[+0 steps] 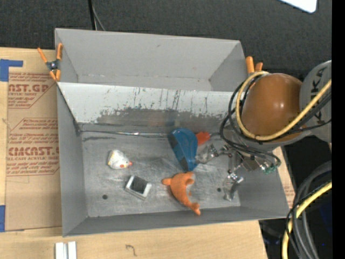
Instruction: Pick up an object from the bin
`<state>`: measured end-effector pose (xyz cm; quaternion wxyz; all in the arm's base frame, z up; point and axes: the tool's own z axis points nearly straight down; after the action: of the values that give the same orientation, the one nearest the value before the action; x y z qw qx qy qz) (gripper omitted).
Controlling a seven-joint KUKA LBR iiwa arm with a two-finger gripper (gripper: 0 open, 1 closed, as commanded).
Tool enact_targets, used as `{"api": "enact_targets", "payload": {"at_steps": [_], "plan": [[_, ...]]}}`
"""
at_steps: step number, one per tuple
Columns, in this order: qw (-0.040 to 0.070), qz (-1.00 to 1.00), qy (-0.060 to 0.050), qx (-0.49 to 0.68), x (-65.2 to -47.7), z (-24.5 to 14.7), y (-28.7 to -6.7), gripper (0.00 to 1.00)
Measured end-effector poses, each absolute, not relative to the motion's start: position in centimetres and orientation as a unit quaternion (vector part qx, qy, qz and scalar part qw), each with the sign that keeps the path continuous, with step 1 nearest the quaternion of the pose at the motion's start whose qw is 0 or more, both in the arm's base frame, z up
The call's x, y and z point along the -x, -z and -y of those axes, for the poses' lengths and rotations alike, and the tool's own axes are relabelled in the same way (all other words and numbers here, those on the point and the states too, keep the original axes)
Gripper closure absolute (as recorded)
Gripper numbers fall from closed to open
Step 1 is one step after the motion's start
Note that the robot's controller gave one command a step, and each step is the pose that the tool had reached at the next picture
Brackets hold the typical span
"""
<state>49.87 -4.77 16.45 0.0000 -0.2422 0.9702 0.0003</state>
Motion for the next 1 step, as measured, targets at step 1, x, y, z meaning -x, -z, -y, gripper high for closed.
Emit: {"api": "enact_targets", "payload": {"at_steps": [1], "plan": [[0.001,-0.953,-0.001,0.304,-50.99,2.03,-14.01,0.0]]}}
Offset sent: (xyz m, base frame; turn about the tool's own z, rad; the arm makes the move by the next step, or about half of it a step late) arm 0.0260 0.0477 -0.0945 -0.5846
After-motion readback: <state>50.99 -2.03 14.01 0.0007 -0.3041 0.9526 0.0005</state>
